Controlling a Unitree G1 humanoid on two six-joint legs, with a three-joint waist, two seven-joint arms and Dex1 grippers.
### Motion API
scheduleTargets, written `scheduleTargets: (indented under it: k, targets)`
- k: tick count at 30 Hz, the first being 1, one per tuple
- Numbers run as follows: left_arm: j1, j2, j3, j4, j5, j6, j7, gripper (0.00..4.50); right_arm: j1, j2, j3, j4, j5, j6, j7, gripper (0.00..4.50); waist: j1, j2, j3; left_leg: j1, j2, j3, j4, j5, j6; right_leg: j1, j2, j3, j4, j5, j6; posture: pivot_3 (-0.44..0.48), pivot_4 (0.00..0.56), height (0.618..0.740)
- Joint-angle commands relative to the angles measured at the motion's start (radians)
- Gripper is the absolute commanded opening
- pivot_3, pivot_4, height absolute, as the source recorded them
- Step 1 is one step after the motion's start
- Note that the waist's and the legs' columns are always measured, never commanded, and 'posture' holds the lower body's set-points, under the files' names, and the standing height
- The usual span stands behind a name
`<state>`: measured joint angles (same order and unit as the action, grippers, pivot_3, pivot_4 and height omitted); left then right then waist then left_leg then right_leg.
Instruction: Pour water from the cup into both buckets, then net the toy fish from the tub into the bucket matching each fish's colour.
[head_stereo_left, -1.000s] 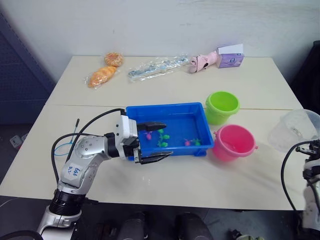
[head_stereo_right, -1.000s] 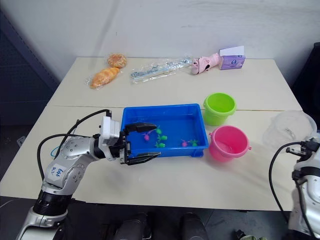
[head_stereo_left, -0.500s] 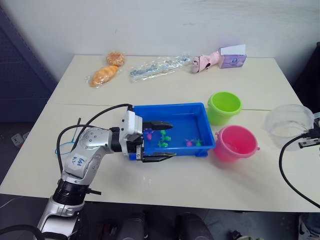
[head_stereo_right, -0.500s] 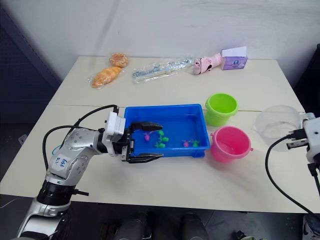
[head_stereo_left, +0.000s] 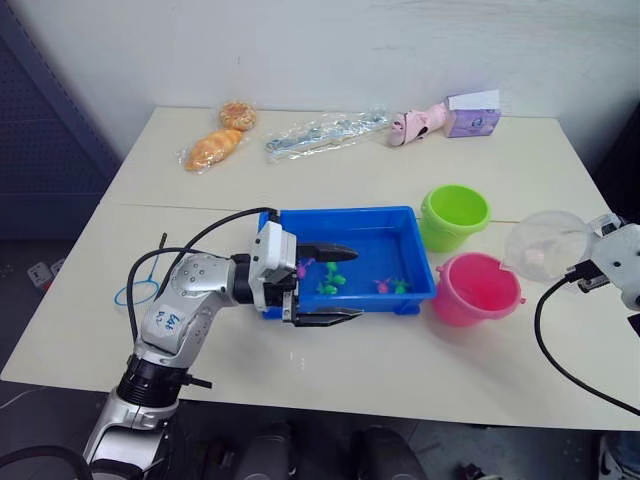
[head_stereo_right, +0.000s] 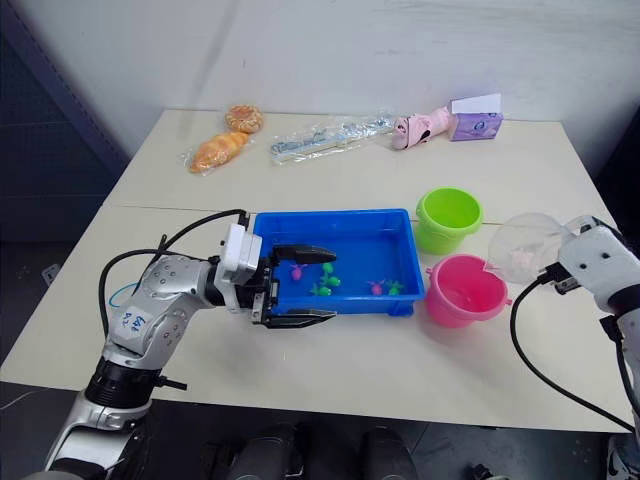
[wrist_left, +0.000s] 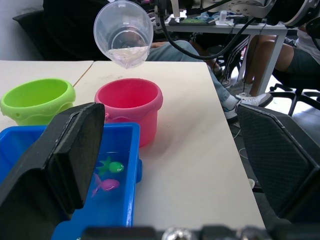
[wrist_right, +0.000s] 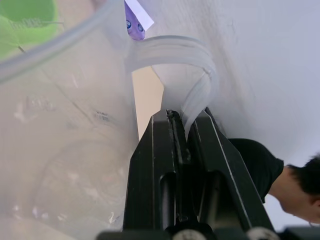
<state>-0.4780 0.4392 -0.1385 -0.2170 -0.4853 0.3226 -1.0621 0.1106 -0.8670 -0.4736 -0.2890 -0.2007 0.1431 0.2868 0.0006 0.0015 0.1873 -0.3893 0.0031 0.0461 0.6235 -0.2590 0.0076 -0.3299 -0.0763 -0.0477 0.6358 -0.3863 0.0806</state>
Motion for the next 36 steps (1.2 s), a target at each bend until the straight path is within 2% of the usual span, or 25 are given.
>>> scheduleTargets:
  k: [1, 15, 36]
  targets:
    - [-0.022, -0.006, -0.001, -0.003, 0.003, -0.016, 0.002, 4.5, -0.009, -0.024, -0.022, -0.002, -0.04, -0.053, -0.001, 0.02, 0.0, 0.0, 0.0, 0.0, 0.0, 0.0, 0.0, 0.0, 0.0, 0.0, 0.0, 0.0, 0.0, 0.0, 0.0, 0.0, 0.15, 0.74]
    - [-0.019, -0.024, -0.005, -0.001, 0.013, -0.026, 0.009, 4.5, 0.016, -0.031, -0.038, 0.054, -0.193, -0.249, -0.059, 0.02, 0.0, 0.0, 0.0, 0.0, 0.0, 0.0, 0.001, 0.0, 0.0, 0.0, 0.0, 0.0, 0.0, 0.0, 0.0, 0.0, 0.15, 0.74]
    - [-0.026, -0.05, -0.01, 0.018, 0.032, -0.053, 0.015, 4.5, 0.014, -0.042, -0.041, 0.172, -0.287, -0.429, -0.172, 0.02, -0.002, 0.0, 0.0, 0.0, 0.0, 0.0, 0.003, 0.0, 0.0, 0.001, 0.0, 0.0, 0.001, 0.0, 0.0, 0.0, 0.15, 0.74]
